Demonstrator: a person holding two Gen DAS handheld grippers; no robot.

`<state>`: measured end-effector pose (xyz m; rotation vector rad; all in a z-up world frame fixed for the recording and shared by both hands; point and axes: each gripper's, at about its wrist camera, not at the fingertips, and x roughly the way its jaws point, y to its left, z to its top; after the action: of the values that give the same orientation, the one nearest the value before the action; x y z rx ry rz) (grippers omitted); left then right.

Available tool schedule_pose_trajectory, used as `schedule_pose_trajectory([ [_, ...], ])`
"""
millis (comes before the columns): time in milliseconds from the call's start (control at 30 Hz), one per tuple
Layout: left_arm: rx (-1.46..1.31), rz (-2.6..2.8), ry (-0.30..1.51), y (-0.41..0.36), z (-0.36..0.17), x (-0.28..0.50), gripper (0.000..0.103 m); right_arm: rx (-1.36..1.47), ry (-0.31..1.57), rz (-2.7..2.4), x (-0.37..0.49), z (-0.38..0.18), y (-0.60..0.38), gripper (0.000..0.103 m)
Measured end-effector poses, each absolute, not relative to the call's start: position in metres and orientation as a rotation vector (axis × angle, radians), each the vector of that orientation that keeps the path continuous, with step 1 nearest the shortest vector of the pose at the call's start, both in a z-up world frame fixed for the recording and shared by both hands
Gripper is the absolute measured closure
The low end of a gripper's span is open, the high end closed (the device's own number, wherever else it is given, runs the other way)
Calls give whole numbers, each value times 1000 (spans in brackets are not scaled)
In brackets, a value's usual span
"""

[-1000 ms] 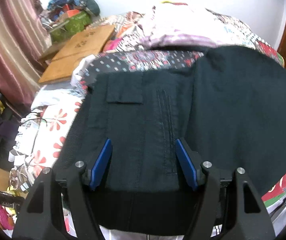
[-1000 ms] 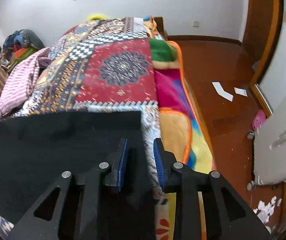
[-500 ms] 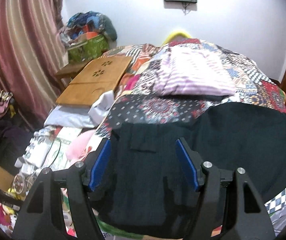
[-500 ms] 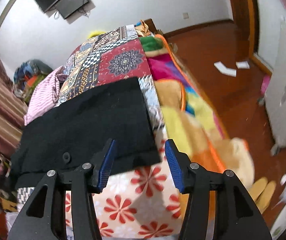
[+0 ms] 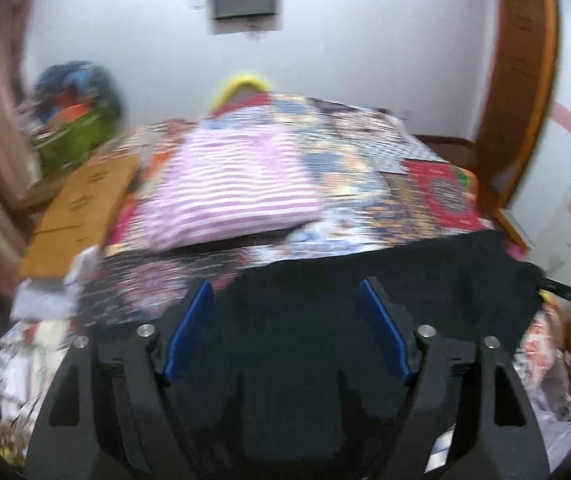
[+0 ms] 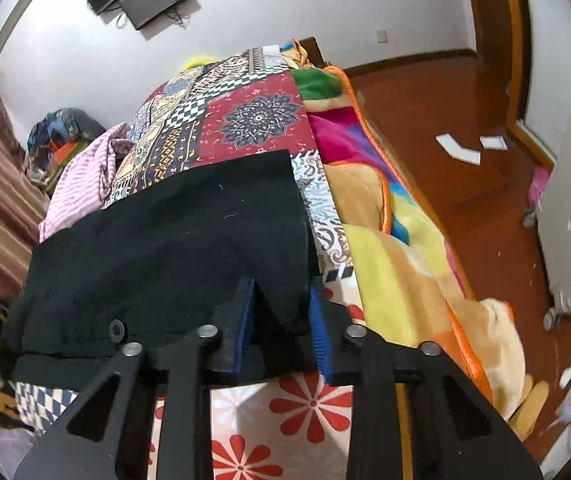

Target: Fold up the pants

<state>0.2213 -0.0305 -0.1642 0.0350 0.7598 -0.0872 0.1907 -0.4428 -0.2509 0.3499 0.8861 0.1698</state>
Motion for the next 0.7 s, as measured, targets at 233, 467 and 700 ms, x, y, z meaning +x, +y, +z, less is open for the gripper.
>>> schedule_pose_trajectory([
  [233,197,-286,909,-135,-206,258,19,319,842,176,177,-239,-448,86],
  [467,212,-292,1114,-153,-257,282,19,279,848,161,160,-233,-453,87],
  [700,144,-284,1119,-133,-259,285,19,340,895,147,172,-250,-460,87],
])
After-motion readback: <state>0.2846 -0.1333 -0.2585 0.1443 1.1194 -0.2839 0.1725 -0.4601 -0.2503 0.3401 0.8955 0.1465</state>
